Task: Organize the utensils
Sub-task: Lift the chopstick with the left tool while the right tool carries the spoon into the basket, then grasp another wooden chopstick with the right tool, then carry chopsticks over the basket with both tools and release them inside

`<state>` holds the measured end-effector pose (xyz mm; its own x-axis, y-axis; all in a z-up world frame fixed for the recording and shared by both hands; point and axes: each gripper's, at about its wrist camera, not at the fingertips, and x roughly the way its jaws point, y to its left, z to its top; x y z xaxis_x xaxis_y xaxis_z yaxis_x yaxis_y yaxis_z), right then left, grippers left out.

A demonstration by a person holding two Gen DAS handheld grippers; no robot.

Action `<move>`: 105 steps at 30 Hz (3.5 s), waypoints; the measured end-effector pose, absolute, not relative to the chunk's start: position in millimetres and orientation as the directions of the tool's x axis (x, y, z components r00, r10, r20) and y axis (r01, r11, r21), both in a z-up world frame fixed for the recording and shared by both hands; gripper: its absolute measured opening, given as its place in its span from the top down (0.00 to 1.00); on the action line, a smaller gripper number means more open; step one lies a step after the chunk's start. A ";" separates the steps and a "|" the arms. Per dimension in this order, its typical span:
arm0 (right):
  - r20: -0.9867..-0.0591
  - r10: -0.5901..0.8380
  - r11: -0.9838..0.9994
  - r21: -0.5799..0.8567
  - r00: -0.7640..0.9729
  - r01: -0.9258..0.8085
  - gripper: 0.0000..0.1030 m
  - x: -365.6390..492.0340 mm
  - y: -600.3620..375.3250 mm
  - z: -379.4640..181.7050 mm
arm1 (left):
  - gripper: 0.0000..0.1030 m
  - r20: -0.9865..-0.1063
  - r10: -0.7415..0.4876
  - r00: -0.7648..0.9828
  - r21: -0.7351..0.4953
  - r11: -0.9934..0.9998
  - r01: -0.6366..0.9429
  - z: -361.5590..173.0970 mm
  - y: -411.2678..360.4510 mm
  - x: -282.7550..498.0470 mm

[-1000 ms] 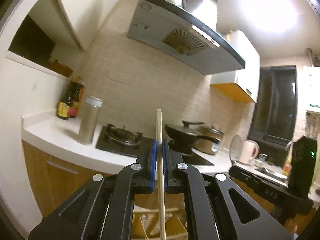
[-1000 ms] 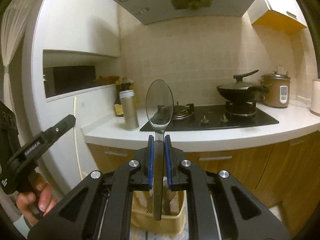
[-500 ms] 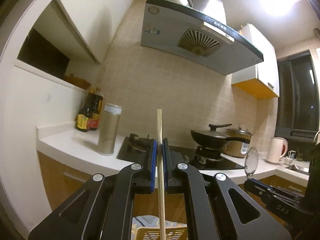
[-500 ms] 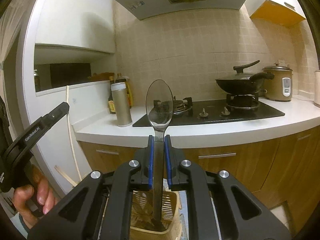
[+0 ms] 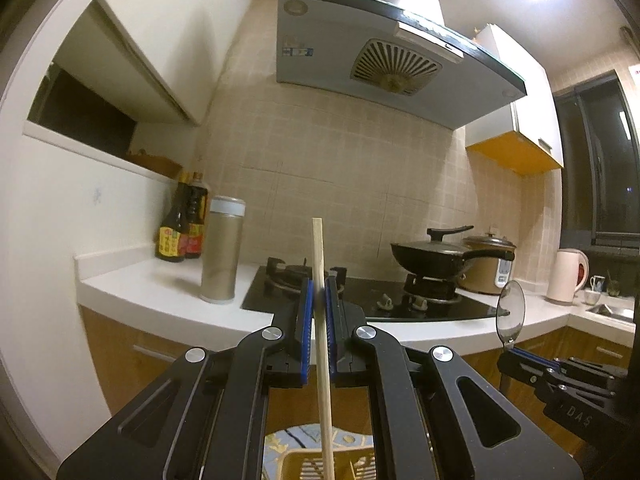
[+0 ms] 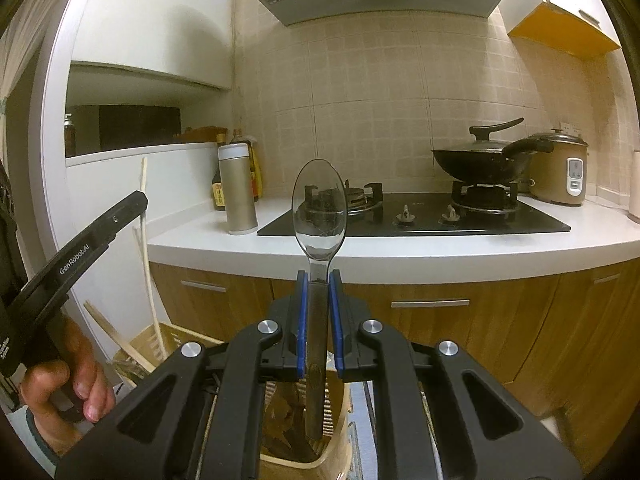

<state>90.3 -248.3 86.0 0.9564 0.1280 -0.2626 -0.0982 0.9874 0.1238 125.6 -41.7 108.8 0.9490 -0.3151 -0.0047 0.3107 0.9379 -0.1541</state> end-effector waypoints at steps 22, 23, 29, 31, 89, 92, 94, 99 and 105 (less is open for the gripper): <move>-0.327 0.138 0.986 0.135 0.935 -0.098 0.76 22.8 -253.4 104.5 | 0.73 -0.060 -0.462 0.885 -0.216 0.871 0.441 132.3 -11.9 63.8; -0.347 0.134 0.988 0.124 0.928 -0.096 0.76 18.9 -250.8 105.5 | 0.72 -0.066 -0.477 0.877 -0.217 0.864 0.454 134.4 -12.4 58.6; -0.529 0.127 0.990 0.118 0.839 -0.075 0.76 9.2 -243.5 93.2 | 0.64 -0.184 -0.548 0.816 -0.180 0.835 0.520 127.8 -24.0 38.2; -0.613 0.148 0.987 0.146 0.776 -0.073 0.76 7.3 -244.0 81.7 | 0.62 -0.277 -0.561 0.780 -0.165 0.828 0.536 114.5 -30.2 35.5; -0.962 0.106 0.989 0.075 0.250 -0.129 0.96 -16.7 -200.9 -62.2 | 0.96 -0.899 -0.233 0.370 0.057 0.776 0.629 -57.5 -123.8 44.5; -0.952 0.141 0.986 0.111 0.273 -0.121 0.96 -16.1 -208.7 -59.6 | 0.97 -0.877 -0.293 0.380 0.001 0.791 0.612 -50.8 -113.9 43.4; -0.942 0.166 0.984 0.137 0.291 -0.117 0.96 -18.5 -217.8 -53.6 | 0.97 -0.860 -0.310 0.406 -0.004 0.800 0.600 -44.4 -108.7 40.0; -0.897 0.241 0.970 0.204 0.372 -0.135 0.96 -24.9 -236.7 -30.1 | 0.97 -0.785 -0.397 0.476 -0.058 0.812 0.581 -19.7 -88.4 30.3; -0.802 0.313 0.949 0.248 0.509 -0.193 0.96 -39.1 -240.0 14.5 | 0.97 -0.652 -0.506 0.565 -0.161 0.820 0.550 23.2 -57.6 19.1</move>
<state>-39.1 -240.0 14.5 0.5089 0.3130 -0.8019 -0.1925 0.9493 0.2484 19.1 -57.6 23.2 0.5645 -0.5065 -0.6517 0.5497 0.8197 -0.1609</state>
